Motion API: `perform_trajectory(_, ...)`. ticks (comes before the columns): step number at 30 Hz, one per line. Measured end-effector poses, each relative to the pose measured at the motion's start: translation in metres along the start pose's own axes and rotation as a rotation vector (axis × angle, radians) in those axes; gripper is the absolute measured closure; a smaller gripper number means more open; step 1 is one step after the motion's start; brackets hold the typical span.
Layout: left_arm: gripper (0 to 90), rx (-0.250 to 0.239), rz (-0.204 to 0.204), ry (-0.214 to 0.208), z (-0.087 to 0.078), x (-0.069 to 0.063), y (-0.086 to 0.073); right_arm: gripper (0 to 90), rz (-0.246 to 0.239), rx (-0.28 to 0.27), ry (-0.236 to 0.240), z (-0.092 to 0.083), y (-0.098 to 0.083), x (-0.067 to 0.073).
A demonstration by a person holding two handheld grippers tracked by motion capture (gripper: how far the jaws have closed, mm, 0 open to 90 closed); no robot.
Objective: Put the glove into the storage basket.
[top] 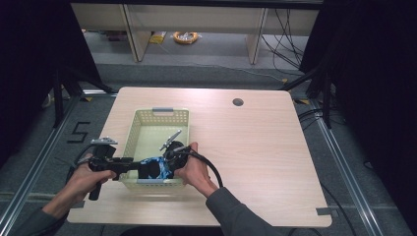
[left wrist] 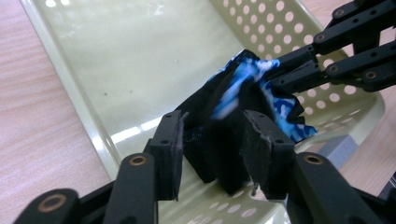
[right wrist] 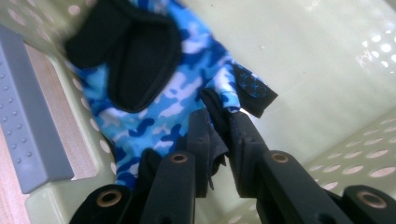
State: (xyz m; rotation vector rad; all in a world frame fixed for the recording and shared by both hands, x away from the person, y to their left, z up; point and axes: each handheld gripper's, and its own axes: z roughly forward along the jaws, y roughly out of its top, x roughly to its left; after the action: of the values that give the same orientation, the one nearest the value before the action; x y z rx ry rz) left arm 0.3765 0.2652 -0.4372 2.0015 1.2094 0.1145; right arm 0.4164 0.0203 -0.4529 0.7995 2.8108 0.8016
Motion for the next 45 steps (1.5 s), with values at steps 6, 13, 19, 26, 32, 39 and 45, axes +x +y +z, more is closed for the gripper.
perform_trajectory(6, 55.1, -0.033, 0.0, -0.006, -0.001, -0.011, 0.001, 76.4, -0.005, -0.007, -0.013, 0.0, 0.001, 0.0)
perform_trajectory(13, 53.8, -0.047, 0.007, -0.042, 0.002, -0.024, 0.001, 70.5, -0.007, -0.046, -0.044, -0.007, 0.002, -0.002)
perform_trajectory(19, 50.8, -0.053, 0.019, -0.054, 0.004, -0.031, 0.001, 68.0, -0.013, -0.092, -0.052, -0.018, 0.003, 0.0)
perform_trajectory(26, 40.1, -0.093, 0.019, -0.088, -0.004, -0.049, 0.002, 62.9, -0.037, -0.169, -0.042, -0.036, -0.001, 0.002)
perform_trajectory(32, 34.8, -0.117, 0.052, -0.136, -0.009, -0.072, -0.001, 55.9, -0.05, -0.244, -0.021, -0.058, -0.012, 0.005)
perform_trajectory(39, 32.8, -0.133, 0.106, -0.169, -0.009, -0.095, -0.005, 52.4, -0.005, -0.313, -0.033, -0.08, -0.032, -0.003)
perform_trajectory(45, 31.4, -0.144, 0.131, -0.181, -0.005, -0.106, -0.008, 50.7, 0.026, -0.339, -0.032, -0.093, -0.052, -0.013)
